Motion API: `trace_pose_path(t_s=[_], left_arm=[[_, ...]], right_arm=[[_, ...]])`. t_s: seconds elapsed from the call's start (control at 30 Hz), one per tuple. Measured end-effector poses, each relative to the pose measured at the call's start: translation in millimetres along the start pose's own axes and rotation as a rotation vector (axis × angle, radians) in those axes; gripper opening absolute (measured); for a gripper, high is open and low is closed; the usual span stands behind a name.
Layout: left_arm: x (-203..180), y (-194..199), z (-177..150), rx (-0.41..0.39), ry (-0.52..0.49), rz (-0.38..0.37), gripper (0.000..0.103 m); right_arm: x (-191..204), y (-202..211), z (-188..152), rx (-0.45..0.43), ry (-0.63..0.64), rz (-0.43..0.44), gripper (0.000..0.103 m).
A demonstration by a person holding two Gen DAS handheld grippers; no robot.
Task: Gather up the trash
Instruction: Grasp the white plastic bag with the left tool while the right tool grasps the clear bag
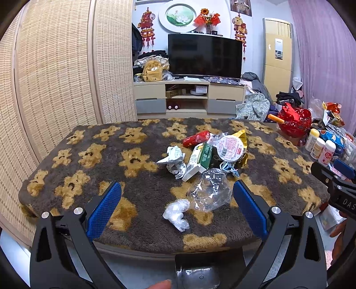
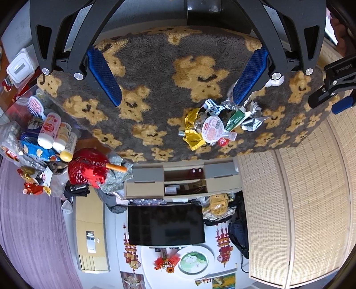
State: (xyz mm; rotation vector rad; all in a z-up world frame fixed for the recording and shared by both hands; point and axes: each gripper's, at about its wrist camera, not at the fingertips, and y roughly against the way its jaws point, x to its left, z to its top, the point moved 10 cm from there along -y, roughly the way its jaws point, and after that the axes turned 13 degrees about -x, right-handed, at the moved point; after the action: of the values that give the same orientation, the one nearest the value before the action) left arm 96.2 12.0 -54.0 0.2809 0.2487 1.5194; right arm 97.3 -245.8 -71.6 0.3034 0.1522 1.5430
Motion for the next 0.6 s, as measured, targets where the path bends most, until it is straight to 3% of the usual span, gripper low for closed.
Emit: trace_pose_path(t_s=[0.17, 0.37, 0.6], left_arm=[[12, -12, -12, 0.033, -0.008, 0.027, 0.095], [18, -29, -30, 0.097, -0.027, 0.002, 0.095], [19, -48, -66, 0.198, -0.034, -0.056, 0.095]], right_arm=[[2, -20, -14, 0.059, 0.001, 0.001, 0.100], [15, -48, -38, 0.162, 0.031, 0.001, 0.100], [38, -69, -51, 0.227, -0.018, 0.072, 0.095]])
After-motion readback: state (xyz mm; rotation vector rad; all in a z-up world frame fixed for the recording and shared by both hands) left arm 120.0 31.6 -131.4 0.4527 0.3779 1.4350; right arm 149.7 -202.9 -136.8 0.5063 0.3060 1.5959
